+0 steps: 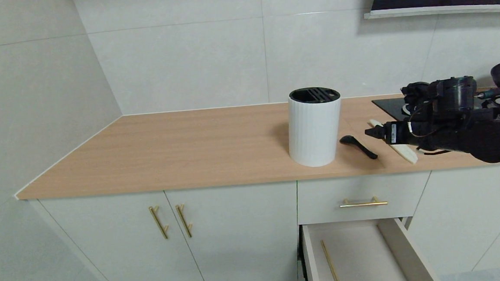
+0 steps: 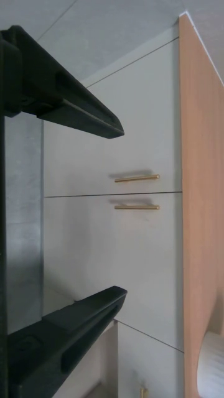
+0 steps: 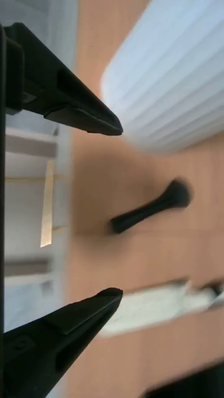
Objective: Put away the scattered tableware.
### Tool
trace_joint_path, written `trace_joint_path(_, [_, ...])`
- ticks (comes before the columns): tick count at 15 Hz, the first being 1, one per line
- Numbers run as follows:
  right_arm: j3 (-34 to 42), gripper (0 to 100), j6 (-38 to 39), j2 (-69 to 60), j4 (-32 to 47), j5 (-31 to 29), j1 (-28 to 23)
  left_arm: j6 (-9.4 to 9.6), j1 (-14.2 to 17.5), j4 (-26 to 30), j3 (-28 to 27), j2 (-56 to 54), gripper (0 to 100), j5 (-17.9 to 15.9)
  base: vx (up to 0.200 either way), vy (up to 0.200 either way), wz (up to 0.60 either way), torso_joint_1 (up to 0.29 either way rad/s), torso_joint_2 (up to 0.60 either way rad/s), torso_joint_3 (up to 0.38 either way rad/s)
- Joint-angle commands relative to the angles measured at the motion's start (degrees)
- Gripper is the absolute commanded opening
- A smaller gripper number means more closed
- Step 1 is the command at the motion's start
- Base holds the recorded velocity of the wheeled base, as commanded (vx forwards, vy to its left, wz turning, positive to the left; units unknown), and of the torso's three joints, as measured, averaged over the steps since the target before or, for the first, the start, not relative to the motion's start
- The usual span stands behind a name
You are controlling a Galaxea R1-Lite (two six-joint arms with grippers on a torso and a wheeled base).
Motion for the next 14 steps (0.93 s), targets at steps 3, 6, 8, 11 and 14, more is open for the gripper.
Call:
trace_joint_path(3, [-3.6, 100, -7.7, 6.8, 0.9, 9.7, -2.8, -0.01, 0.0, 0.0, 0.0, 0.0, 100, 0.0, 0.0, 0.0, 0.0, 0.0, 0.0, 0.0])
trace_joint_path(6, [-4.1, 100, -12.1, 10.2, 0.1, 9.7, -2.8, -0.01, 0.0, 0.0, 0.0, 0.0, 100, 0.0, 0.0, 0.0, 0.0, 0.0, 0.0, 0.0])
trace_joint_path(8, [-6.2, 100, -12.2, 12.9, 0.0, 9.6, -2.7, -0.01, 0.0, 0.0, 0.0, 0.0, 100, 0.0, 0.0, 0.0, 0.0, 0.0, 0.0, 0.0])
trace_joint_path(11, [-8.1, 100, -12.1, 15.5, 0.0, 9.7, -2.8, -0.01, 0.0, 0.0, 0.0, 0.0, 100, 0.0, 0.0, 0.0, 0.0, 0.0, 0.0, 0.0])
trace_joint_path(14, [-9.4, 100, -12.0, 18.2, -1.1, 9.6, -2.8, -0.01, 0.0, 0.0, 0.0, 0.0, 100, 0.0, 0.0, 0.0, 0.0, 0.0, 0.0, 0.0])
